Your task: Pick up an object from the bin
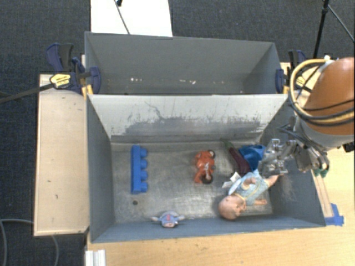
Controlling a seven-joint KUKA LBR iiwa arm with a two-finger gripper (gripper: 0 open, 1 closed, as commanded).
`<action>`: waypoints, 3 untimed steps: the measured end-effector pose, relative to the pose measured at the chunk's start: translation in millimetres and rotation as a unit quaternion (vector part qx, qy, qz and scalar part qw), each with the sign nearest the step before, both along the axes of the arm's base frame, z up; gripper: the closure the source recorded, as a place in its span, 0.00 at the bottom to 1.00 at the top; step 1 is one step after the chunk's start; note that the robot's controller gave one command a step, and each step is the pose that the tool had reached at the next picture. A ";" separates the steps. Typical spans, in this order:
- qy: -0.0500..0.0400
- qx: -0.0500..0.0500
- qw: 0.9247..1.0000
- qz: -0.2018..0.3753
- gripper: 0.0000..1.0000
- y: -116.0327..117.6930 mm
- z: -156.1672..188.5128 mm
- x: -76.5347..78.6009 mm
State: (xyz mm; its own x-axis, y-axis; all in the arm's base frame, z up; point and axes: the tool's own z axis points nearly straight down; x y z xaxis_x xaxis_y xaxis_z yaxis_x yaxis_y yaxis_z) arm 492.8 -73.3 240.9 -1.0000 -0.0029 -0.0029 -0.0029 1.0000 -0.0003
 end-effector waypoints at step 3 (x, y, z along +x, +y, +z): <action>-0.004 0.000 0.997 -0.081 0.00 65.4 -138.2 47.4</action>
Offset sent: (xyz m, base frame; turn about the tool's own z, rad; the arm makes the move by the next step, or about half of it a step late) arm 0.0000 0.0000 0.0000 0.0000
